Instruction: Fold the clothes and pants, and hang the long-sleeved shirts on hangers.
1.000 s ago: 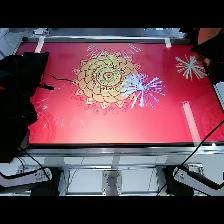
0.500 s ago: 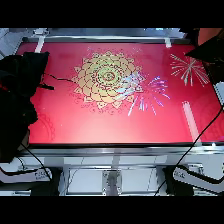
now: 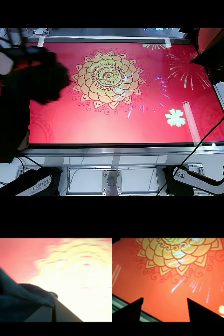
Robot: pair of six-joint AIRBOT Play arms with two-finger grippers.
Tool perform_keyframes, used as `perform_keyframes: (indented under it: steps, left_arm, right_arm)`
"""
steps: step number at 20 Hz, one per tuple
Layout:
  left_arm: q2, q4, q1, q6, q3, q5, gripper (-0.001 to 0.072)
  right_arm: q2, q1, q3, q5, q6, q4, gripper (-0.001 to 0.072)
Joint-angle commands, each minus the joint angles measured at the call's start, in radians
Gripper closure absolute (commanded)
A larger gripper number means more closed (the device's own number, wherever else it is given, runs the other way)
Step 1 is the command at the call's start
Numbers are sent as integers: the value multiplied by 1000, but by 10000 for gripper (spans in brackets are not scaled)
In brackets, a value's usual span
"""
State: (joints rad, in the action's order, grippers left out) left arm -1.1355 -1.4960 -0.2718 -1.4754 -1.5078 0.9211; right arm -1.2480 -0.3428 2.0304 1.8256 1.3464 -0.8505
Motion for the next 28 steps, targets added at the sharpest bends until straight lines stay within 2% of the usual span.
perform_keyframes:
  steps: [1, 4, 7, 8, 9, 10, 12, 14, 16, 17, 19, 22, 26, 28]
  left_arm:
    - [-30, 109, -349, -6, -3, -17, 695]
    - [-169, 129, -597, -7, -3, -17, 695]
    - [-354, 129, -765, -7, -4, -36, 693]
    - [-404, 129, -796, -13, -4, -64, 635]
    - [-433, 129, -808, -14, -5, -102, 335]
    - [-440, 126, -805, -18, -11, -138, -13]
    - [-401, 43, -744, -86, -56, -138, 10]
    - [-308, -147, -634, -179, -85, -100, 10]
    - [-214, -346, -481, -269, -85, -9, 11]
    - [-187, -382, -389, -308, -85, 42, 11]
    - [-183, -322, -187, -343, -78, 131, 11]
    - [-264, -185, 55, -343, -38, 159, 11]
    - [-416, -57, 222, -342, -36, 235, 12]
    - [-477, 10, 270, -304, -35, 294, 12]
  right_arm:
    - [8, 0, 4, 9, -6, -128, 81]
    - [-4, 0, 3, 9, -6, -199, 81]
    - [-26, 0, 0, -14, -5, -203, 81]
    - [-38, 0, 0, -13, -5, -202, 82]
    - [-53, 0, 0, -13, -5, -202, 81]
    - [-66, 0, 0, -13, -5, -203, 81]
    - [-95, -2, 0, -13, -10, -222, 82]
    - [-122, -31, 0, -11, -16, -240, 83]
    - [-138, -83, -10, -12, -16, -242, 83]
    - [-138, -109, -27, -11, -14, -241, 83]
    - [-138, -138, -64, -3, 3, -240, 84]
    - [-134, -129, -138, -4, 3, -196, 84]
    - [-96, -78, -324, -31, -33, -164, 85]
    - [-56, -82, -431, -65, -54, -163, 90]
